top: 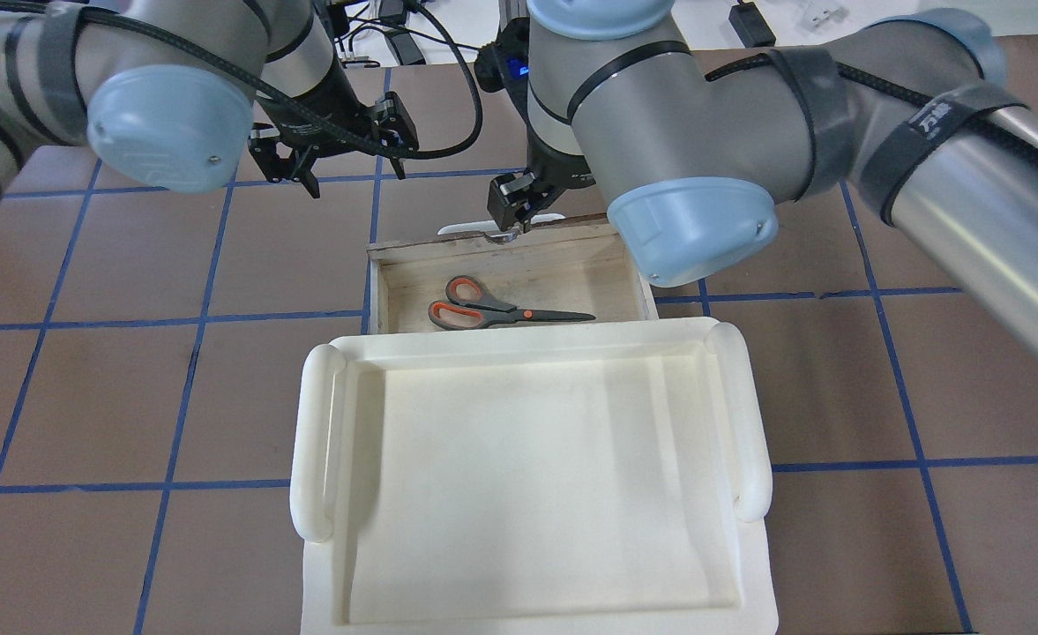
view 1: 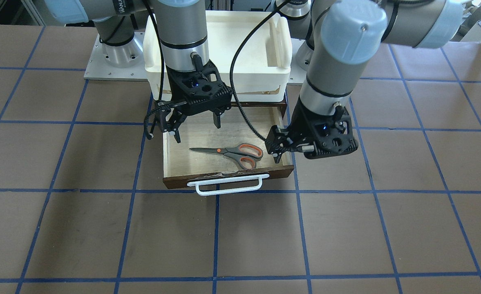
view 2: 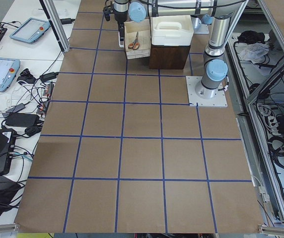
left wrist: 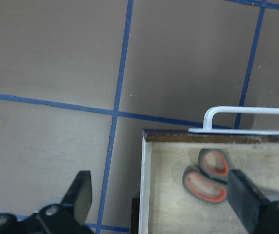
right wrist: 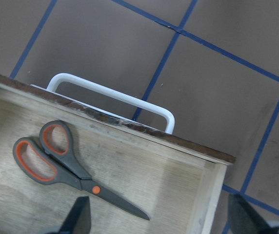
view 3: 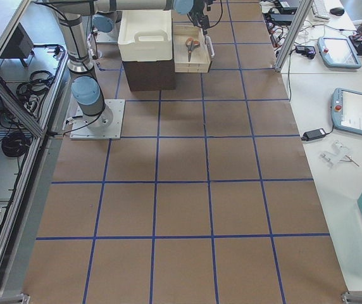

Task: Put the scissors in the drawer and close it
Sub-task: 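Raise the right gripper away while the left arm reaches behind the drawer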

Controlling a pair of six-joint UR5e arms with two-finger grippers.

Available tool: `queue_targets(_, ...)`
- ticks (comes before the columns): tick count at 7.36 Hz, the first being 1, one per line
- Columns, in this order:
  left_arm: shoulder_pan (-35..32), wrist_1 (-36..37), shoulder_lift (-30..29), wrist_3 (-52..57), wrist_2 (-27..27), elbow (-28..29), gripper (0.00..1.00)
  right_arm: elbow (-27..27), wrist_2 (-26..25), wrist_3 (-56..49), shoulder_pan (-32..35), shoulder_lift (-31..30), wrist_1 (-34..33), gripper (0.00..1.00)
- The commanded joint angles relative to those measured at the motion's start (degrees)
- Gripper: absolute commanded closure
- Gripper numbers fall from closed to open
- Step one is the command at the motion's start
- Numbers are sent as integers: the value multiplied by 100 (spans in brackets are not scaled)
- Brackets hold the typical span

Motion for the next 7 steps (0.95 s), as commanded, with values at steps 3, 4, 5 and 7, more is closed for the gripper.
queue_targets(3,-517,1174,-1170,-498,16,472,0,27,18,188,-1425,-450,392,0)
queue_targets(4,-735,1113,-1451,-516,120,910,0,27,-16,197,-1689,-599,1020,0)
queue_targets(5,-886,1165,-1759,-525,322,1097,0,62,-51,189,-1717,-774,1330,0)
queue_targets(7,-1018,1227,-2138,-647,323,1195,0,369,27,189,-1691,-882,1291,0)
